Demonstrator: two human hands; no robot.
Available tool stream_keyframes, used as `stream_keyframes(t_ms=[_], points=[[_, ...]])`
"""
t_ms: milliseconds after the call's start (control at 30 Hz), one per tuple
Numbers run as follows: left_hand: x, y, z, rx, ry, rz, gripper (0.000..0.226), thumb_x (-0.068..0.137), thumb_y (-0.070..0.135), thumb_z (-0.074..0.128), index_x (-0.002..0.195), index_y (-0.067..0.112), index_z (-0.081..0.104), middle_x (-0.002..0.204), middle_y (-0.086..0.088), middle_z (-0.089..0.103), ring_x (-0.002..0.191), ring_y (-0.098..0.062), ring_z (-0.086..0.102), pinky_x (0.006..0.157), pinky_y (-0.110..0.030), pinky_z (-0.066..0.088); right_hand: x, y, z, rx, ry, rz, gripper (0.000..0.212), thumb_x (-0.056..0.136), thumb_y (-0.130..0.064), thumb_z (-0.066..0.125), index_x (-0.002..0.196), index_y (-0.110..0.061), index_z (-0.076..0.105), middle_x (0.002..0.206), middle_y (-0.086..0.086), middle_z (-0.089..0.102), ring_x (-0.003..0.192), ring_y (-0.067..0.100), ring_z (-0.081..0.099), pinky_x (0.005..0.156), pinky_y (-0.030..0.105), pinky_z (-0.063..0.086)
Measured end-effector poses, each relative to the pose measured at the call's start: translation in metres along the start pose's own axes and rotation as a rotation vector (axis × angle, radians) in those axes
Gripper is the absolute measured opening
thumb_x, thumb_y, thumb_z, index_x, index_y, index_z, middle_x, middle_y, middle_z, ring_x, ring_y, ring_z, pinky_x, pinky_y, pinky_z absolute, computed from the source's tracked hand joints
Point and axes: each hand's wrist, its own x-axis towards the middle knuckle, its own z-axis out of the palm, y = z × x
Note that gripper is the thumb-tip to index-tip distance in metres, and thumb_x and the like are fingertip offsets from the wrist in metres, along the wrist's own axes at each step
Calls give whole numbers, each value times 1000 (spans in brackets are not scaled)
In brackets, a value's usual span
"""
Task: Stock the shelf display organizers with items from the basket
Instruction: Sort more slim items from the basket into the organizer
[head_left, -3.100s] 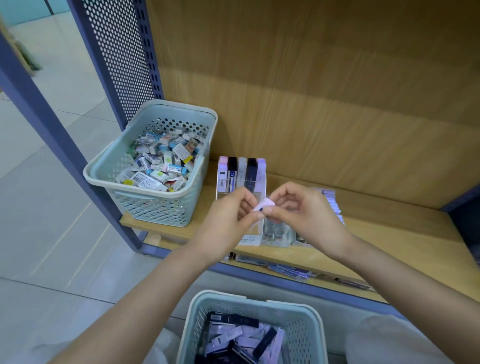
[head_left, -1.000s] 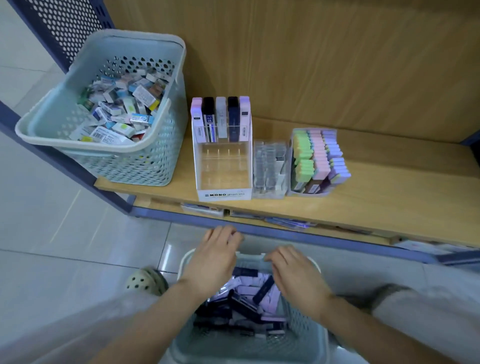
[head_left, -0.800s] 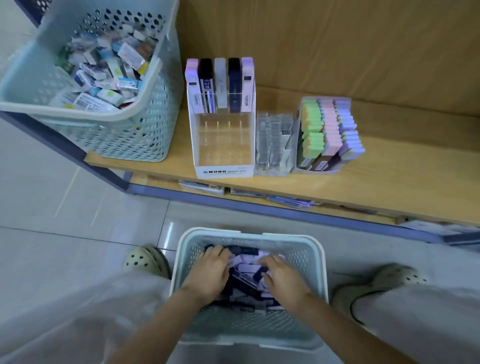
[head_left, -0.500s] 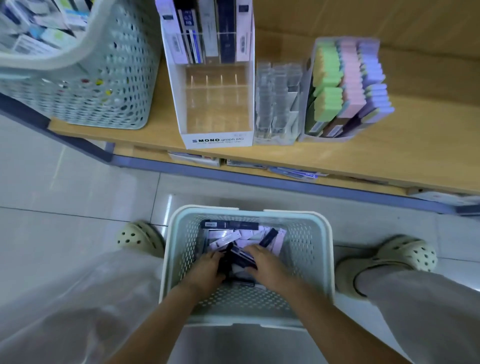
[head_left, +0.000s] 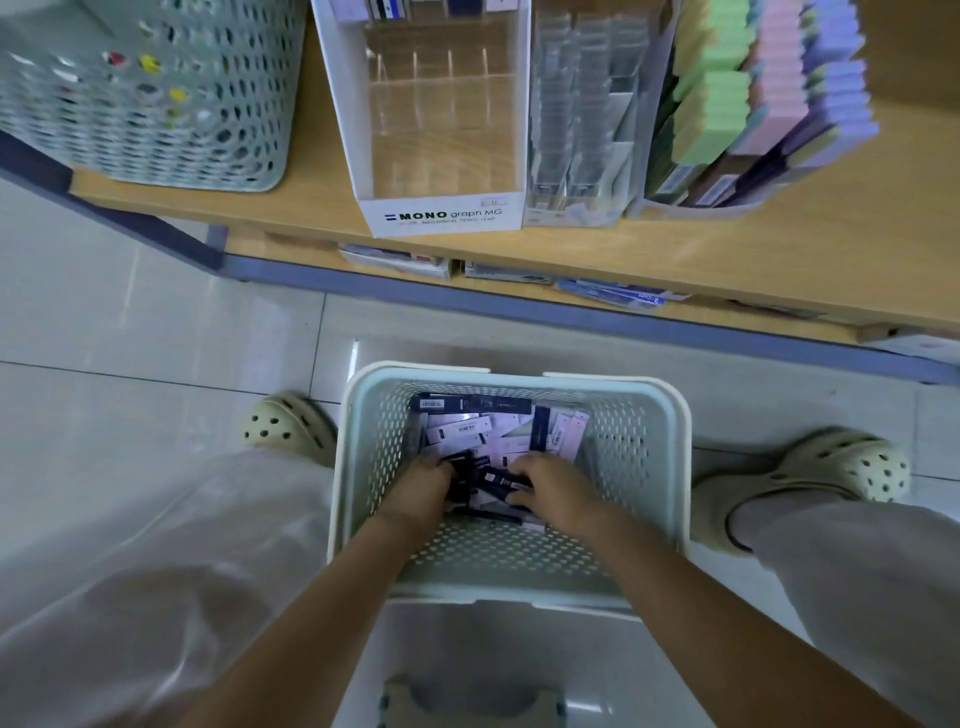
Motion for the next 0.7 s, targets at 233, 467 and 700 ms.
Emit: stream_keyframes(t_ms=[233,467,700], points=[[-19,8,-19,-171,128,2,35,90,14,60,124,10,55,122,-11,55,112,-27,52,95,-30,39,-14,-7,-2,50,19,41,35,95,-16,52,130,-12,53,120,13,62,107,28,59,86,29,45],[-41,42,-51,-780,436,-94,13,89,6,60,77,10,59,67,-1,58,64,-14,52,65,-23,43,-42,-35,-19,590,226,12,7,98,-13,47,101,-19,44,109,8,66,102,21,64,89,38,50],[-50,94,-66,-1187,458,-52,19,76,-1,73,73,16,64,59,8,63,52,6,56,59,-8,46,-75,-45,-35,784,396,-78,29,92,-21,58,116,-5,54,109,14,66,103,29,62,93,46,47]])
